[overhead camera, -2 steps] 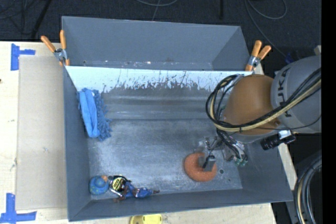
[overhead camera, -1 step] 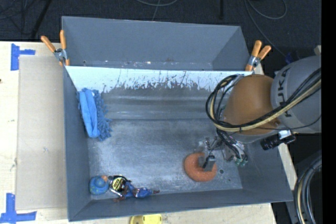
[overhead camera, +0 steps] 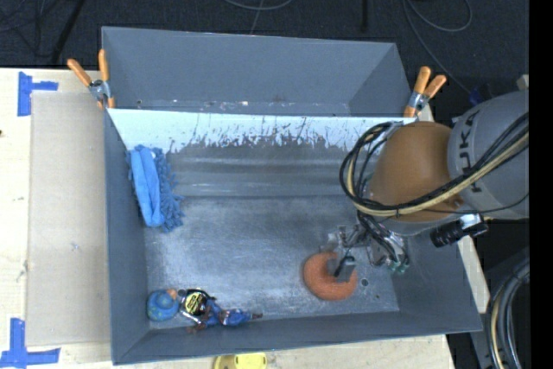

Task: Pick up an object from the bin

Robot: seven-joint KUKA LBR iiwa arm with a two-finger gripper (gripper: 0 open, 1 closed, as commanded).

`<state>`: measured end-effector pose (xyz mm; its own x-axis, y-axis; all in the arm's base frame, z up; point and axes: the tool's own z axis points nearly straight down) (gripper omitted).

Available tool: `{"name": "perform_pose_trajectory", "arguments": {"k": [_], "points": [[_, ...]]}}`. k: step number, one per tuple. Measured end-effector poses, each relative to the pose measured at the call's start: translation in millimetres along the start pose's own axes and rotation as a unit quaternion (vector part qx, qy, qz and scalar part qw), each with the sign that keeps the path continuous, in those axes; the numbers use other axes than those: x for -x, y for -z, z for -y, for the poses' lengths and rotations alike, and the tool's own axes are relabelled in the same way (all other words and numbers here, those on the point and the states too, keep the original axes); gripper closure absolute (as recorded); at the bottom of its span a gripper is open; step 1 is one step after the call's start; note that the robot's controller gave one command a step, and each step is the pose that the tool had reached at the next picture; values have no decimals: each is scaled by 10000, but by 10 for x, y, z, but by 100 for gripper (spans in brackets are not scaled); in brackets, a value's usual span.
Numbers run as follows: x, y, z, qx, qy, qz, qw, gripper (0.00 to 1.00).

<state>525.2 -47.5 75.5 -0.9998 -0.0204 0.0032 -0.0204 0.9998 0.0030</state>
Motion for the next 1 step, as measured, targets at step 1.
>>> {"name": "perform_pose_trajectory", "arguments": {"k": [1], "points": [[-18,199,-1,-4,-2,-24,10000,100]]}}
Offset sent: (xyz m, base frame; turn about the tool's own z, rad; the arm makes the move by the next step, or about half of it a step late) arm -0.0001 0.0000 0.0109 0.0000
